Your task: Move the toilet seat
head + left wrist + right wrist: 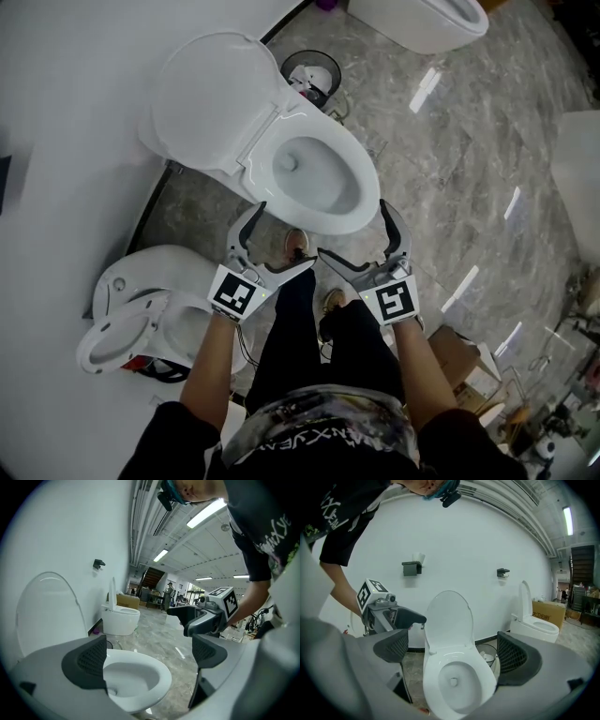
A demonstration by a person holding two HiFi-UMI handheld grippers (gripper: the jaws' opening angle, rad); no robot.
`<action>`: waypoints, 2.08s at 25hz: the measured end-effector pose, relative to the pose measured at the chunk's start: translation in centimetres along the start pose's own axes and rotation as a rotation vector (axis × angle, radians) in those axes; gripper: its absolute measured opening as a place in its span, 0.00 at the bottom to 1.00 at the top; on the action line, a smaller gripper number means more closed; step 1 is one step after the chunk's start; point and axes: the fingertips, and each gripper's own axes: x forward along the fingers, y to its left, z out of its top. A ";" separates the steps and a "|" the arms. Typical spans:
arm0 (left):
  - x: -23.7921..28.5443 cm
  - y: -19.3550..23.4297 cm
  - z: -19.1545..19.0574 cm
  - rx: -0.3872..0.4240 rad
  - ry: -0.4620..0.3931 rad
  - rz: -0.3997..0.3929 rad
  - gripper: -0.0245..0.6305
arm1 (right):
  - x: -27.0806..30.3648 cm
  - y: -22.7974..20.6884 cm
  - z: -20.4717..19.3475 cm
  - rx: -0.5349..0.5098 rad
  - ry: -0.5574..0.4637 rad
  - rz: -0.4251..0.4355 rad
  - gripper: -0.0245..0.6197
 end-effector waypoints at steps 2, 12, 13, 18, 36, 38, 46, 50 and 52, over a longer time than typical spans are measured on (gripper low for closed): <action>0.5 0.5 -0.2 -0.014 -0.004 -0.003 0.88 | 0.5 -0.4 -0.5 0.000 0.015 -0.002 0.94; 2.8 0.1 -3.7 -0.047 0.044 0.012 0.88 | 1.1 -1.4 -5.5 0.036 0.050 -0.002 0.94; 3.1 0.1 -4.2 -0.046 0.055 0.016 0.88 | 1.0 -1.4 -6.2 0.043 0.056 0.000 0.94; 4.5 0.8 -7.7 -0.184 0.047 0.065 0.88 | 1.1 -2.2 -10.1 0.156 0.069 -0.006 0.94; 6.4 2.1 -22.3 -1.199 -0.329 0.337 0.88 | 0.6 -3.1 -28.0 0.976 0.142 -0.211 0.90; 6.7 1.8 -23.7 -1.284 -0.366 0.359 0.88 | 0.9 -3.0 -29.4 1.079 0.123 -0.238 0.90; 8.3 2.3 -27.4 -1.494 -0.522 0.418 0.88 | -0.7 -3.0 -35.1 1.374 0.084 -0.420 0.89; 9.3 2.5 -28.6 -1.524 -0.532 0.410 0.88 | -0.4 -3.1 -36.1 1.495 0.005 -0.398 0.82; 9.8 2.5 -29.3 -1.535 -0.525 0.404 0.88 | 0.1 -3.3 -36.6 1.538 -0.021 -0.397 0.81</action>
